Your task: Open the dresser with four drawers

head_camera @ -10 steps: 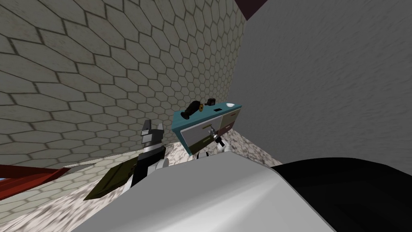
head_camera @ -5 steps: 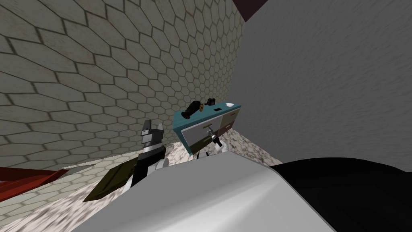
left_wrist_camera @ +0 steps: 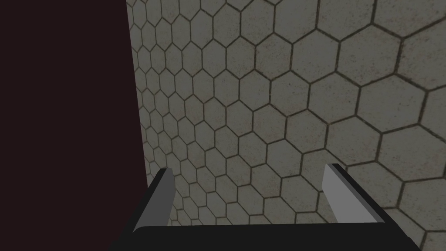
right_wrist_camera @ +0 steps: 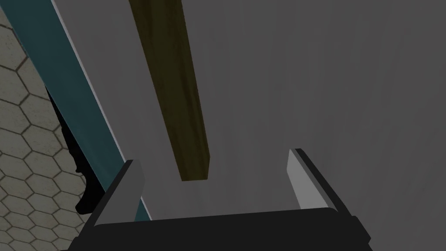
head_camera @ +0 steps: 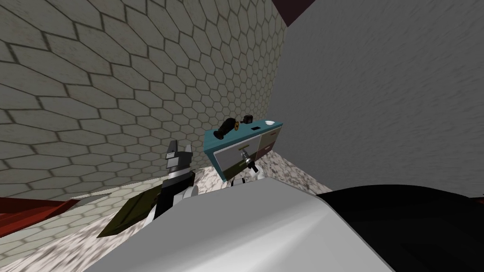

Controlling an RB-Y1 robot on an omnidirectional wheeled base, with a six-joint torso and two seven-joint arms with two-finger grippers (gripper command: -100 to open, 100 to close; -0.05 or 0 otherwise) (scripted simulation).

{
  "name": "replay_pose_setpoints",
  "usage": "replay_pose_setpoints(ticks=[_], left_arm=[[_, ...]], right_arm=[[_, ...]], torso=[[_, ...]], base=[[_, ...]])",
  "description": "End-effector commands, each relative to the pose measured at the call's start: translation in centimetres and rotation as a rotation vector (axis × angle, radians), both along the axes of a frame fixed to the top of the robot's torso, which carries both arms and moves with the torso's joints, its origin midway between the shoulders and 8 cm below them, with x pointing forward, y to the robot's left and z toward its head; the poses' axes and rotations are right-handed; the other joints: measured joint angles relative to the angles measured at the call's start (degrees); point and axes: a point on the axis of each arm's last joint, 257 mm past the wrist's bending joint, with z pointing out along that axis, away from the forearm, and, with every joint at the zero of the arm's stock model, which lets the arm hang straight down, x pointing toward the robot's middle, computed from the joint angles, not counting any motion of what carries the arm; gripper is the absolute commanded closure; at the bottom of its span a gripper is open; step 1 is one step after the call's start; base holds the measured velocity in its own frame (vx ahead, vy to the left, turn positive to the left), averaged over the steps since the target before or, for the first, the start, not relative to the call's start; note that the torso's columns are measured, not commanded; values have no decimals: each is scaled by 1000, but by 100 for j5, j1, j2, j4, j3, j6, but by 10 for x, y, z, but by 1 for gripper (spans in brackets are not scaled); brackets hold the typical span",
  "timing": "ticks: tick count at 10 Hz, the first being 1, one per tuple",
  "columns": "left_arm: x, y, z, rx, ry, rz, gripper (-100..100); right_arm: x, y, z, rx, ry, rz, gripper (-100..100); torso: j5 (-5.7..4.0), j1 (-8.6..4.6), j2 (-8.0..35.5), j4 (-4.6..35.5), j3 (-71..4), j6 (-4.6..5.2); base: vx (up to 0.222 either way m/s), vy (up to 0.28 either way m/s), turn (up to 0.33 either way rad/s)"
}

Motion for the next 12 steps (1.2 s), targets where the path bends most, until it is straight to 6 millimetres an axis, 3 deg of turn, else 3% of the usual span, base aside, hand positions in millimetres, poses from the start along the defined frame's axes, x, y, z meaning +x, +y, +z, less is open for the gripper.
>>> replay_pose_setpoints(ticks=[1,6,7,12], left_arm=[[0,0,0,0,0,0,0],[0,0,0,0,0,0,0],[0,0,0,0,0,0,0],[0,0,0,0,0,0,0]], right_arm=[[-2,15,2,-33,-22,0,-100],[3,21,9,-54,-36,0,-100],[4,21,9,-55,-34,-1,100],[9,25,17,-54,-40,14,100]], torso=[[-1,-2,0,0,0,0],[3,12,-18,-3,-10,-2],[1,3,-6,-3,-5,0],[-5,5,-8,-23,-3,-9]], base=[[-5,6,-10],[19,16,-1],[6,5,0],[-179,-55,-32]])
